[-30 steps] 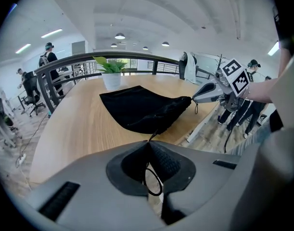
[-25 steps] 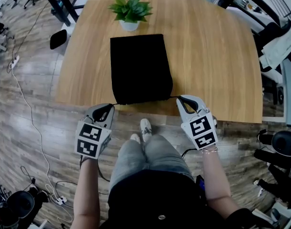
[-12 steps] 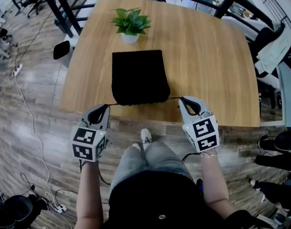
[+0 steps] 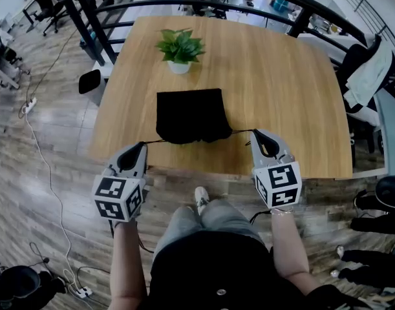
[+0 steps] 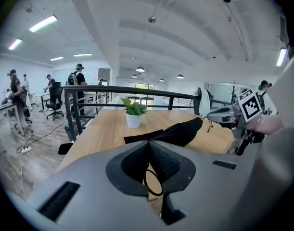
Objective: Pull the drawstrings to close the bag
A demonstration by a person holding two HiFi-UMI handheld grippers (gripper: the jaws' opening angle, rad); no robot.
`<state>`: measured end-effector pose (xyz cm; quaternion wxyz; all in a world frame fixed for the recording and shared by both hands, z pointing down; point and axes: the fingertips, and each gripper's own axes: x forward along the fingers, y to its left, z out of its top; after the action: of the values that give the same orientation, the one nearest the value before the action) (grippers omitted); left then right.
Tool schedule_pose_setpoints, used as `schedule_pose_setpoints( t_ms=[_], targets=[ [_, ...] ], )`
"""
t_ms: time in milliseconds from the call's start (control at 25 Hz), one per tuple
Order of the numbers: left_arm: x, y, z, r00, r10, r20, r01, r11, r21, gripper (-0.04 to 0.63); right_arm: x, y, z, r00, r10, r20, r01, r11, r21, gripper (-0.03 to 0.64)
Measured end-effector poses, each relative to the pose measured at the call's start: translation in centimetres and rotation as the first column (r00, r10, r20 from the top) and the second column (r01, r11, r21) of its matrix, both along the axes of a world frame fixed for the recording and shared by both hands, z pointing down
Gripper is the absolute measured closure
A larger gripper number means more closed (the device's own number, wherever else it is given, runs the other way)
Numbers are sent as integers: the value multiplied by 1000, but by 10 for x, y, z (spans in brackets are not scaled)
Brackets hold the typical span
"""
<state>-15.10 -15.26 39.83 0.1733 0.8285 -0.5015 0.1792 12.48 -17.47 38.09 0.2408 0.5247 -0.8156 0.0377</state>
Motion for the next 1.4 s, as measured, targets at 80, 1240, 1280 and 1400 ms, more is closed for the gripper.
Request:
schedule_pose_setpoints(
  t_ms=[80, 1240, 1280, 1400],
  targets=[
    [-4, -2, -8, 1000, -27, -14, 27, 999, 20, 575, 4, -2, -9, 1000, 26, 12, -27, 999, 21, 615],
    [-44, -23, -49, 983, -180, -26, 182, 972, 147, 575, 74, -32, -55, 973, 202, 108, -215, 969, 124, 617],
    [-45, -23, -50, 983, -184, -25, 186, 971, 149, 575, 75, -33, -56, 972, 206, 112, -219, 968, 125, 617],
    [-50, -25, -50, 980, -196, -26, 197, 969, 151, 575, 78, -35, -56, 969, 216, 118, -230, 965, 128, 617]
  ],
)
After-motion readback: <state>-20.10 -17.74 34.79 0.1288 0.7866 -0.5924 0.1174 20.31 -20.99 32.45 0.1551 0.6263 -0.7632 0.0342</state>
